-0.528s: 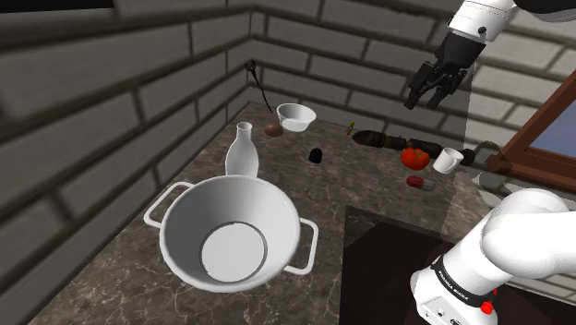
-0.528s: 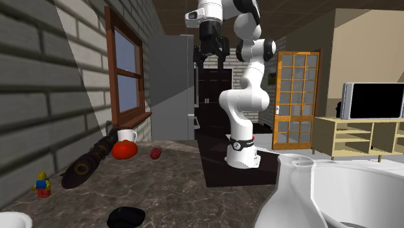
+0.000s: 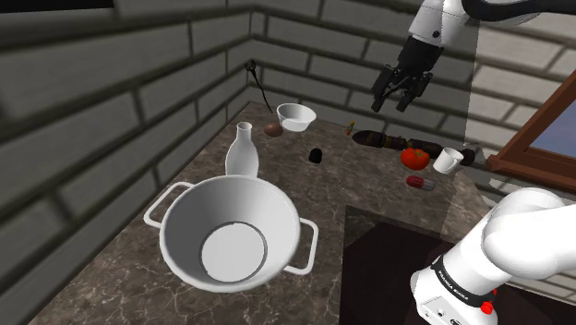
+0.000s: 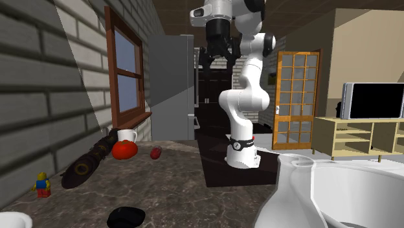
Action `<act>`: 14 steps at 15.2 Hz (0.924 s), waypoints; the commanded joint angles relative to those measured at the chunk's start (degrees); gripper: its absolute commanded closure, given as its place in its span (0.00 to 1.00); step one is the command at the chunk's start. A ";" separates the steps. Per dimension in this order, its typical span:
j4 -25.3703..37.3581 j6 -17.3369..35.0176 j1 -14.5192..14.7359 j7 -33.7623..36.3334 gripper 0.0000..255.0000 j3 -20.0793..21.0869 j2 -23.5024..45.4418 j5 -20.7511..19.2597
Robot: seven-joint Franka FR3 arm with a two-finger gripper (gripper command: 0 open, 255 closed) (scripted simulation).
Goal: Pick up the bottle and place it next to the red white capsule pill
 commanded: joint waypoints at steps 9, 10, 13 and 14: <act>9.70 8.66 1.26 11.82 0.00 9.23 18.82 1.03; 11.08 9.26 1.34 13.06 0.00 10.06 20.88 0.74; 15.67 10.68 1.66 16.88 0.00 12.36 27.26 -0.57; 17.36 11.03 1.83 18.19 0.00 13.04 29.46 -1.17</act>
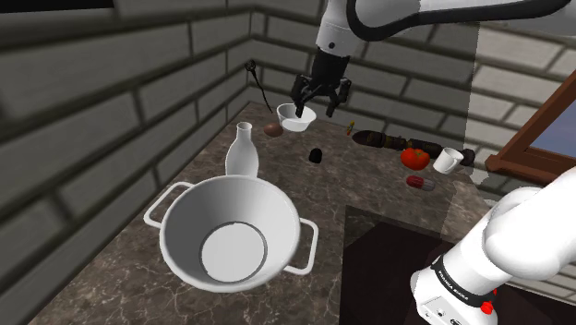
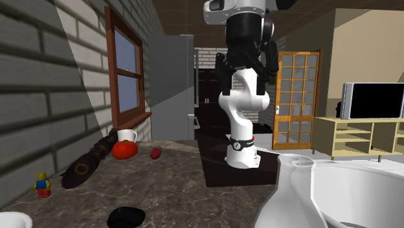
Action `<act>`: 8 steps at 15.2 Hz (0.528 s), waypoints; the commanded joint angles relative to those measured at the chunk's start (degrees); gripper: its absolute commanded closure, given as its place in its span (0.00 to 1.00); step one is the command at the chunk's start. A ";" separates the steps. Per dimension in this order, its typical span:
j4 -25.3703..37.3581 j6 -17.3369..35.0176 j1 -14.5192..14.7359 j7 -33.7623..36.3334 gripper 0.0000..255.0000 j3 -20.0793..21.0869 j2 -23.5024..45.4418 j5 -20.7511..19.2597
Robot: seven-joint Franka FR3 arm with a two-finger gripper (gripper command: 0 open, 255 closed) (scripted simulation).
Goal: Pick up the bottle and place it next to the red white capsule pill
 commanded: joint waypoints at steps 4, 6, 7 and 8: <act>9.21 1.17 1.19 6.69 0.00 3.09 11.37 -3.56; 13.58 1.03 2.05 9.27 0.00 3.88 16.14 -5.37; 15.93 0.83 2.58 10.52 0.00 4.17 18.57 -6.32; 18.39 0.53 3.17 11.73 0.00 4.40 21.04 -7.29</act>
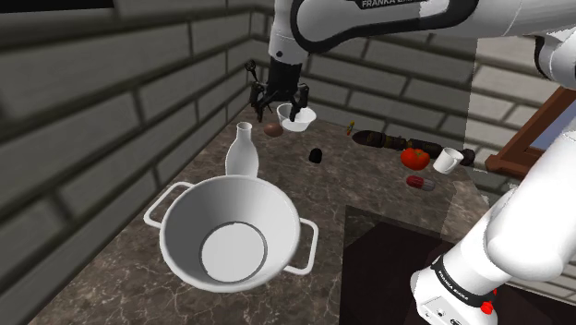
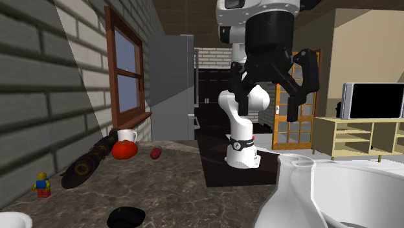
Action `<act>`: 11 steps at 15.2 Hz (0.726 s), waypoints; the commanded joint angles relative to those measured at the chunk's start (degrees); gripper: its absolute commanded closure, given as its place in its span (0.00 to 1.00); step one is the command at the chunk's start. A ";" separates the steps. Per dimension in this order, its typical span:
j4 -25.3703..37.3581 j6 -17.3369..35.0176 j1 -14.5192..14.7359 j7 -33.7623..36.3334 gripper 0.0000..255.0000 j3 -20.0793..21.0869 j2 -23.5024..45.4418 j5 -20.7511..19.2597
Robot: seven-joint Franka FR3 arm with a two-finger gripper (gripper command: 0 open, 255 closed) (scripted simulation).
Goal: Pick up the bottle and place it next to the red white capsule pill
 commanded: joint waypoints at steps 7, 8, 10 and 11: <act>19.33 -3.55 5.34 7.29 0.00 0.30 17.79 -6.37; 18.69 -2.83 5.31 7.33 0.00 0.26 17.88 -6.41; 17.45 -1.39 5.26 7.42 0.00 0.19 18.09 -6.52; 16.86 -0.69 5.24 7.47 0.00 0.15 18.22 -6.58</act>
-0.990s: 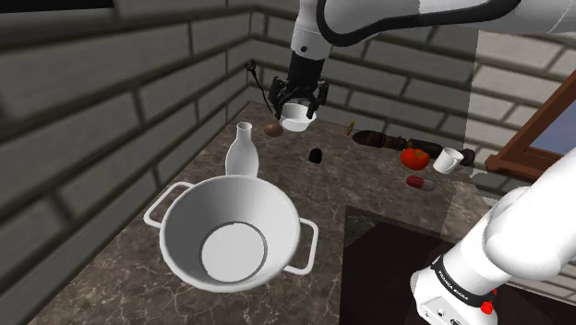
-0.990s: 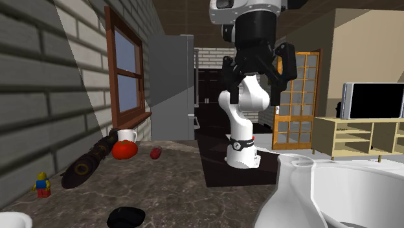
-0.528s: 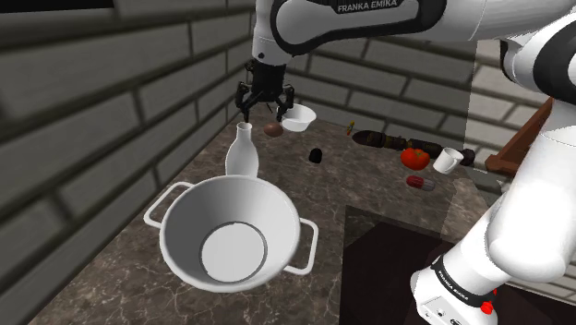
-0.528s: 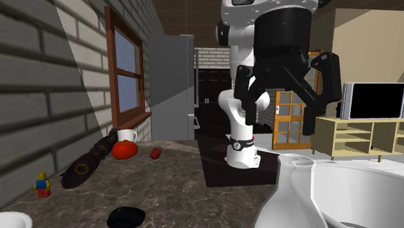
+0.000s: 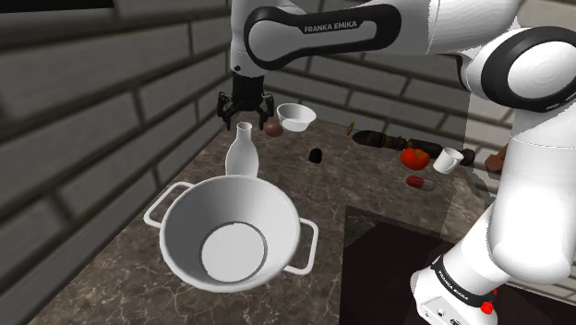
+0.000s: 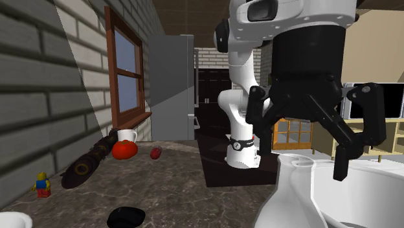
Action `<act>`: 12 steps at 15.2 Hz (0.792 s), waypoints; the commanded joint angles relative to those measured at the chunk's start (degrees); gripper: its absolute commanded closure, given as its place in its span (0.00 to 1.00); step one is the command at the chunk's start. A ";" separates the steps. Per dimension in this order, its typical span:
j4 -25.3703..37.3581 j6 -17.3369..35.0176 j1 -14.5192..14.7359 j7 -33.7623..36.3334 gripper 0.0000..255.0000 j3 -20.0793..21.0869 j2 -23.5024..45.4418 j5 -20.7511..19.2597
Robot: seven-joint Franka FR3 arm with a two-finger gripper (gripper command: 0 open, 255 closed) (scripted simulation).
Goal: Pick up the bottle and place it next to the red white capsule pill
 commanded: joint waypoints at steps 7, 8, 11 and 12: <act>-1.98 2.56 -0.06 0.20 0.00 -0.15 0.59 -0.27; -1.98 2.56 -0.06 0.20 0.00 -0.15 0.59 -0.27; -1.99 2.55 -0.06 0.20 1.00 -0.15 0.59 -0.27; -1.99 2.55 -0.06 0.20 1.00 -0.15 0.59 -0.27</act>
